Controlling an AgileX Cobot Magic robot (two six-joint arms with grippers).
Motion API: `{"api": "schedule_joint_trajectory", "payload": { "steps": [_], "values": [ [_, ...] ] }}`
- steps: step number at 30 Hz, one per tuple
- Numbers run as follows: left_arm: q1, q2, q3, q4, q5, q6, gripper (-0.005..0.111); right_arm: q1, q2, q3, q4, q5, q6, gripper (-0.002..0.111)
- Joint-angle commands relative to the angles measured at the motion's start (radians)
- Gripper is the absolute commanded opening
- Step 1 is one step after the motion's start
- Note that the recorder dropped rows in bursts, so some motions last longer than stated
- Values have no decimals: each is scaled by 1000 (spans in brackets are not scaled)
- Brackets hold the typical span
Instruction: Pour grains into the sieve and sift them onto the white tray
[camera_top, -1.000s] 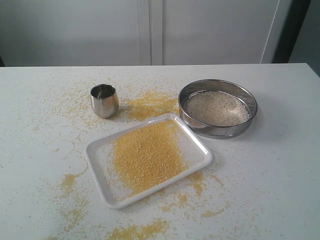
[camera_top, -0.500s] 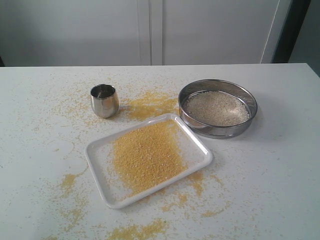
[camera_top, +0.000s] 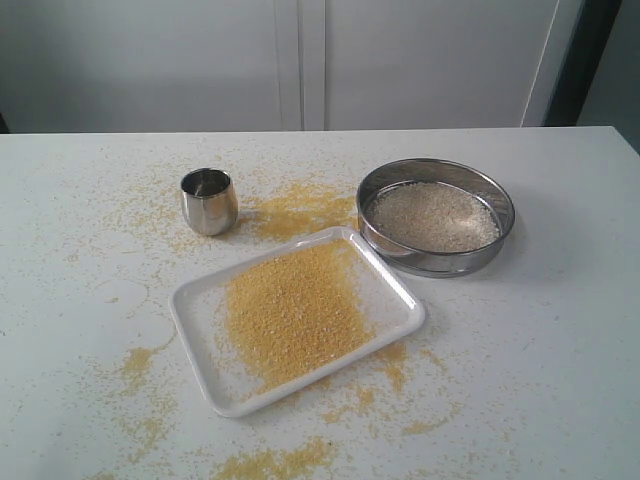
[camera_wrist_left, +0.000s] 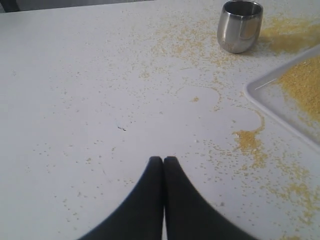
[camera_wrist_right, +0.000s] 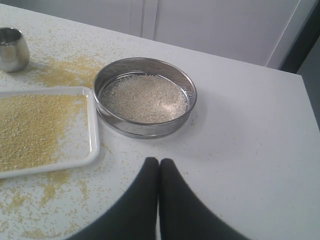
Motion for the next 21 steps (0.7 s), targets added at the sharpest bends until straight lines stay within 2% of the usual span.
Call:
{"api": "schedule_joint_trajectory", "payload": {
  "steps": [1,8,21],
  "values": [
    [2,-23,46,-15,-21,1,0,5,-3,4,-1,-1,-1,0],
    [2,-23,115,-15,-24,1,0,5,-3,4,-1,-1,-1,0],
    [2,-23,115,-15,-31,6,0,5,-3,4,-1,-1,-1,0]
  ]
}}
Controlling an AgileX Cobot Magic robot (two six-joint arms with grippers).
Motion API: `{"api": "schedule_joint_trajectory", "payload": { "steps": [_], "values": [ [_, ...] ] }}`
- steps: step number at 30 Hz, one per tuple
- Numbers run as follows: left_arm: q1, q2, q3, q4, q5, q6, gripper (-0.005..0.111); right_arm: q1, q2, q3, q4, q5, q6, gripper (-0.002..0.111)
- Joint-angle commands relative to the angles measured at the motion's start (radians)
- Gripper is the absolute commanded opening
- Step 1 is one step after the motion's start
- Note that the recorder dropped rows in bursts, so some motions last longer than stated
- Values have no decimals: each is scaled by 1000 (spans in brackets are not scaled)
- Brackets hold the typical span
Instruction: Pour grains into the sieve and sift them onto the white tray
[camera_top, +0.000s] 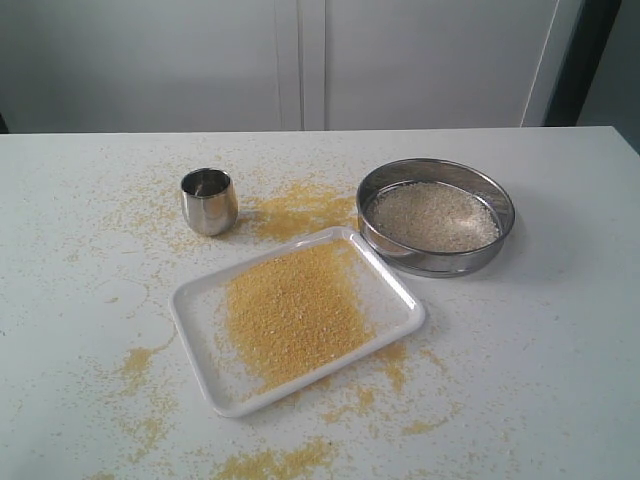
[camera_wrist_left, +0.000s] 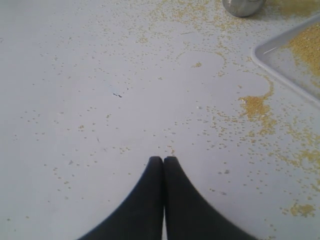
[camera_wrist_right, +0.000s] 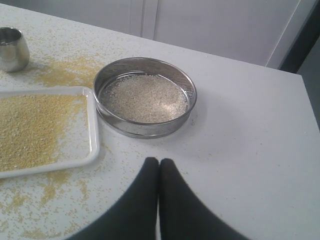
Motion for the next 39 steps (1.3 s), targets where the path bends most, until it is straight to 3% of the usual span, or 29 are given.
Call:
{"api": "schedule_joint_trajectory", "payload": {
  "steps": [1,24,32,39],
  "values": [
    [2,-4,4,-13,-5,0,0,5,-3,4,-1,-1,-1,0],
    [2,-4,4,-13,-4,0,0,5,-59,25,-6,-39,0,0],
    [2,-4,4,-13,-4,0,0,5,-186,97,-158,-96,342,0],
    [2,-4,4,-13,-4,0,0,5,-318,204,-177,-102,349,0]
  ]
}}
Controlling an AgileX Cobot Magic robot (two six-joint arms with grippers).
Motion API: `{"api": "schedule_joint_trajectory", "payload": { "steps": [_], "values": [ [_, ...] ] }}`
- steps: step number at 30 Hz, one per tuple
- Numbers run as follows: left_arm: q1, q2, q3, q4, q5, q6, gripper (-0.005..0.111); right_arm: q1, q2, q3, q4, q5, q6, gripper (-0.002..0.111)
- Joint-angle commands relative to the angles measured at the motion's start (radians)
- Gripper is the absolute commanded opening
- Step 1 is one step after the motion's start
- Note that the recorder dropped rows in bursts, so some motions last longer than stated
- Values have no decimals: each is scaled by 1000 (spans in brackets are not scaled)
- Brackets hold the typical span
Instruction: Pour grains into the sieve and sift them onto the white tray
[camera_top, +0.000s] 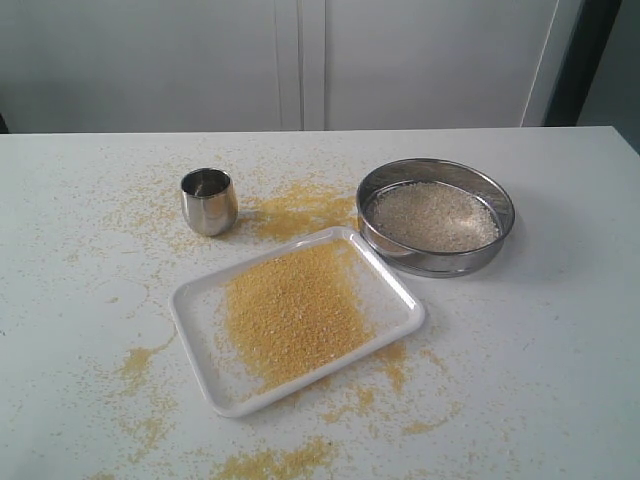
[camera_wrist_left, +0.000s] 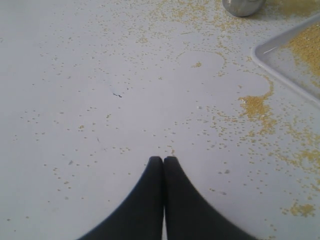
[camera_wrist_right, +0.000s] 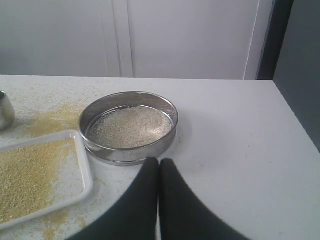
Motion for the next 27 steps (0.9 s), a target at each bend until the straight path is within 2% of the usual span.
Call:
{"api": "schedule_joint_trajectory", "payload": {
  "steps": [1,6,27],
  "values": [
    [2,-4,4,-13,-4,0,0,5,-81,71,-26,-19,15,0],
    [2,-4,4,-13,-2,0,0,5,-179,148,-47,-21,-2,0],
    [2,-4,4,-13,-2,0,0,5,-179,352,-47,-217,-63,0]
  ]
}}
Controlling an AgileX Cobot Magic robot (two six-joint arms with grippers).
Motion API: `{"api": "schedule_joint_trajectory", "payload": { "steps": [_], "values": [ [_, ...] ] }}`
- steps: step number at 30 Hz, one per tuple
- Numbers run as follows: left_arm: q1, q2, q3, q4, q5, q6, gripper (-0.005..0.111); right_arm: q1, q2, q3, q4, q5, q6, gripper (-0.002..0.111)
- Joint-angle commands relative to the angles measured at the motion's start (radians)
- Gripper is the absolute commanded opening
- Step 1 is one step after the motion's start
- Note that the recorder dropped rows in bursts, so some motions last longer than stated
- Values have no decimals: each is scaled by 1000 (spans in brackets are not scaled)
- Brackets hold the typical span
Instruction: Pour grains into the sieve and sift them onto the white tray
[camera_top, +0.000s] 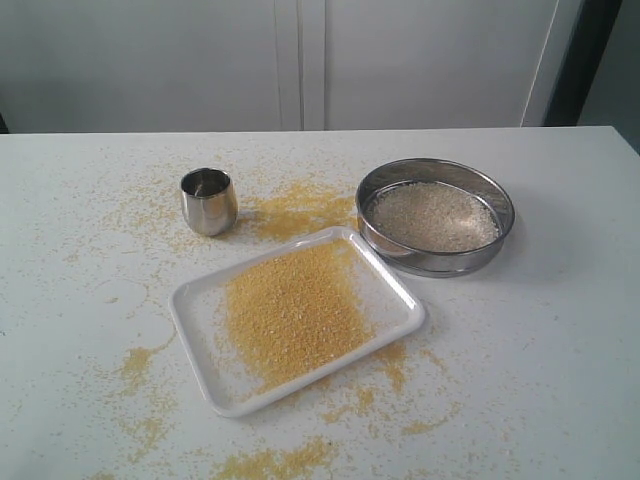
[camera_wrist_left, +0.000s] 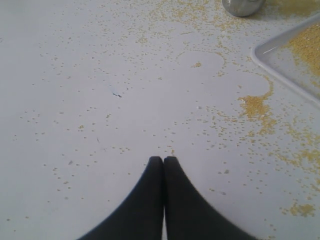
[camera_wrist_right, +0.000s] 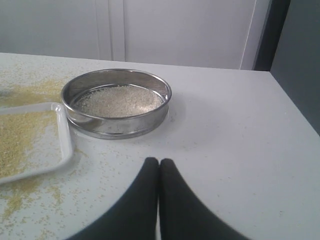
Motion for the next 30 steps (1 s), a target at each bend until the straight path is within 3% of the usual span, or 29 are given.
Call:
{"api": "schedule_joint_trajectory", "payload": {
  "steps": [1,30],
  "values": [
    [2,-4,4,-13,-2,0,0,5,-6,30,-12,-49,-11,0],
    [2,-4,4,-13,-2,0,0,5,-6,30,-39,33,-3,0]
  ]
}}
